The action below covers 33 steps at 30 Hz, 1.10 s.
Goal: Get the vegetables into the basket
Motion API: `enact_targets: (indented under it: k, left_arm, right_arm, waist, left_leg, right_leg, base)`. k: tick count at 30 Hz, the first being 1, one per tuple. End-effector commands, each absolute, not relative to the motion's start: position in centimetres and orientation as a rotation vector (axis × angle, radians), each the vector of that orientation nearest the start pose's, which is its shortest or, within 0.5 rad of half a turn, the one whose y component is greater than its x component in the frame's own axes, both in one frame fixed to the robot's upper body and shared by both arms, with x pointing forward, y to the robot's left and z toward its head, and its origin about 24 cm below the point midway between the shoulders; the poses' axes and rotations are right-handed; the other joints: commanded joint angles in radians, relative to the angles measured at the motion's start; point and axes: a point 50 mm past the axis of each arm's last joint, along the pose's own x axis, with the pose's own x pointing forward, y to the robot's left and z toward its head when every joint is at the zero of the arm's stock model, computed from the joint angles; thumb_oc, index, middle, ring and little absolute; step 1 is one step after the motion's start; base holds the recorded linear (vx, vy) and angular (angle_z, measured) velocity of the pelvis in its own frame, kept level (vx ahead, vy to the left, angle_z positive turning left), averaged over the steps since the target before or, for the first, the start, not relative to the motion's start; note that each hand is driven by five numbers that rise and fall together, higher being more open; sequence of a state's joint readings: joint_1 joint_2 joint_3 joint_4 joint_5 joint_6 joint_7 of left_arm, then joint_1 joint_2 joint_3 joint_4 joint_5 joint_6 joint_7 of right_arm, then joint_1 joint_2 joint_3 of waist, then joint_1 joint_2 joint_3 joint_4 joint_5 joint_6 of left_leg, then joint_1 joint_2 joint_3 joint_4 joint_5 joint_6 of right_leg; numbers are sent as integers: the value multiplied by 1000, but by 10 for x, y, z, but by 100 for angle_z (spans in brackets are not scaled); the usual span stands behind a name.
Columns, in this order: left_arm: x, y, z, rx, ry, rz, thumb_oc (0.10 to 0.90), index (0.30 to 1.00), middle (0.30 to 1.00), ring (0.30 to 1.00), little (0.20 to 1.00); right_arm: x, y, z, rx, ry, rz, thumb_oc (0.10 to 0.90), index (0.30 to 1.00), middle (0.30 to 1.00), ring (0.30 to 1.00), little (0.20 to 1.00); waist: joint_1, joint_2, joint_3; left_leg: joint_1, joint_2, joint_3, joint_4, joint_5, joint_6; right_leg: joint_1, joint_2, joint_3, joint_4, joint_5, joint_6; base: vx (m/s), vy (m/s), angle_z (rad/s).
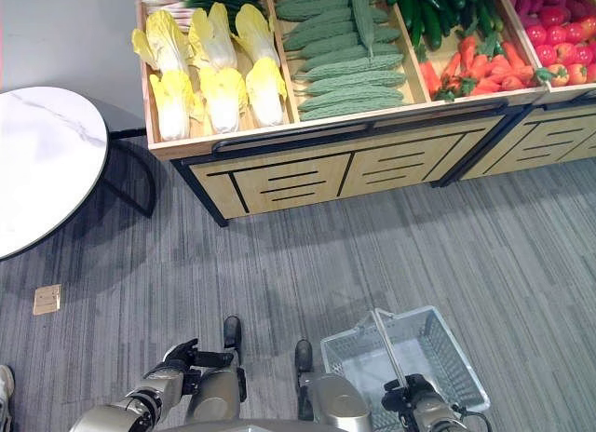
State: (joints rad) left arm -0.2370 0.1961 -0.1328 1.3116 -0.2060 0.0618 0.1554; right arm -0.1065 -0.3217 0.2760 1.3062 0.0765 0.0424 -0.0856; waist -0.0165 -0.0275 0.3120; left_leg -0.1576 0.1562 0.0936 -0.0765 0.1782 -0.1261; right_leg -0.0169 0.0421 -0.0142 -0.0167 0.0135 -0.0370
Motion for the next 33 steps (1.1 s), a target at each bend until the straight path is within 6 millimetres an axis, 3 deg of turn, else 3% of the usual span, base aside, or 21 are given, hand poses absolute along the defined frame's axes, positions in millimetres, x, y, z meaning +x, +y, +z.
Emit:
enact_targets:
  k: [1, 4, 10, 12, 14, 15, 16, 19, 21, 23, 33]
  left_arm:
    - [122, 247, -152, 295, 1252, 306, 900, 1000, 1000, 1000, 1000]
    - [130, 251, -148, 301, 1222, 320, 900, 1000, 1000, 1000, 1000]
    - [127, 254, -149, 300, 1236, 328, 900, 1000, 1000, 1000, 1000]
    - [123, 257, -149, 308, 1248, 328, 900, 1000, 1000, 1000, 1000]
    - [122, 258, -149, 309, 1250, 327, 900, 1000, 1000, 1000, 1000]
    - [122, 257, -149, 319, 1255, 309, 900, 1000, 1000, 1000, 1000]
    - [121, 257, -150, 322, 1258, 301, 900, 1000, 1000, 1000, 1000]
    - [122, 259, -149, 324, 1260, 304, 900, 1000, 1000, 1000, 1000]
    - [122, 260, -149, 334, 1263, 299, 900, 1000, 1000, 1000, 1000]
    - [125, 260, -148, 345, 1253, 290, 900, 1000, 1000, 1000, 1000]
    - [123, 258, -149, 428, 1270, 234, 900, 1000, 1000, 1000, 1000]
  right_arm:
    - [114, -253, -152, -482, 1214, -35, 400, 300, 300, 300, 300]
    - [122, -250, -150, -492, 1195, -20, 400, 300, 300, 300, 300]
    - [123, -247, -151, -478, 1199, -16, 400, 300, 300, 300, 300]
    - [123, -245, -151, -465, 1193, -18, 400, 300, 300, 300, 300]
    - [123, -245, -151, -464, 1195, -19, 400, 300, 300, 300, 300]
    - [124, -246, -150, -450, 1186, -28, 400, 300, 300, 300, 300]
    - [124, -246, -150, -445, 1186, -35, 400, 300, 300, 300, 300]
    - [123, -245, -151, -435, 1191, -36, 400, 300, 300, 300, 300]
    - [123, -245, -151, -434, 1193, -37, 400, 300, 300, 300, 300]
    - [122, -244, -152, -445, 1191, -21, 400, 300, 300, 300, 300]
    - [120, -248, -152, -472, 1202, -26, 400, 300, 300, 300, 300]
  waist:
    - [22, -56, -50]
    - [25, -64, -59]
    - [29, -78, -74]
    - [32, -85, -77]
    - [33, -86, -75]
    - [28, -80, -59]
    - [23, -72, -55]
    - [15, -73, -56]
    - [-9, -84, -47]
    - [-30, -90, -35]
    - [-33, -89, -65]
  left_leg:
    - [-60, -50, 18, 88, -19, 52]
    - [-53, -83, 38, 59, -37, 73]
    - [-16, -123, 62, 57, -87, 104]
    - [18, -148, 72, 74, -126, 127]
    - [34, -155, 73, 75, -136, 135]
    - [63, -173, 72, 87, -153, 156]
    - [75, -174, 67, 89, -163, 157]
    - [101, -179, 62, 86, -180, 152]
    - [126, -191, 35, 98, -198, 149]
    - [144, -195, 12, 113, -212, 148]
    - [140, -185, -6, 109, -207, 130]
  right_leg:
    - [28, -147, -6, 64, -85, 153]
    - [-5, -186, 5, 65, -67, 187]
    - [-29, -231, 14, 122, -53, 230]
    - [-42, -262, 22, 192, -16, 255]
    - [-58, -270, 29, 231, 7, 257]
    - [-94, -286, 46, 356, 104, 258]
    - [-106, -286, 49, 378, 107, 247]
    - [-135, -280, 13, 306, 90, 227]
    - [-191, -236, 3, 172, 112, 226]
    - [-213, -212, 7, 146, 123, 229]
    - [-149, -199, 12, 104, 81, 204]
  base:
    - [34, 100, -43]
    - [58, 210, -23]
    - [86, 162, -7]
    - [125, 205, -16]
    - [81, 154, -21]
    - [100, 209, -14]
    - [132, 236, 0]
    - [105, 46, 8]
    - [146, -30, -7]
    - [98, -6, 30]
    - [11, -42, 20]
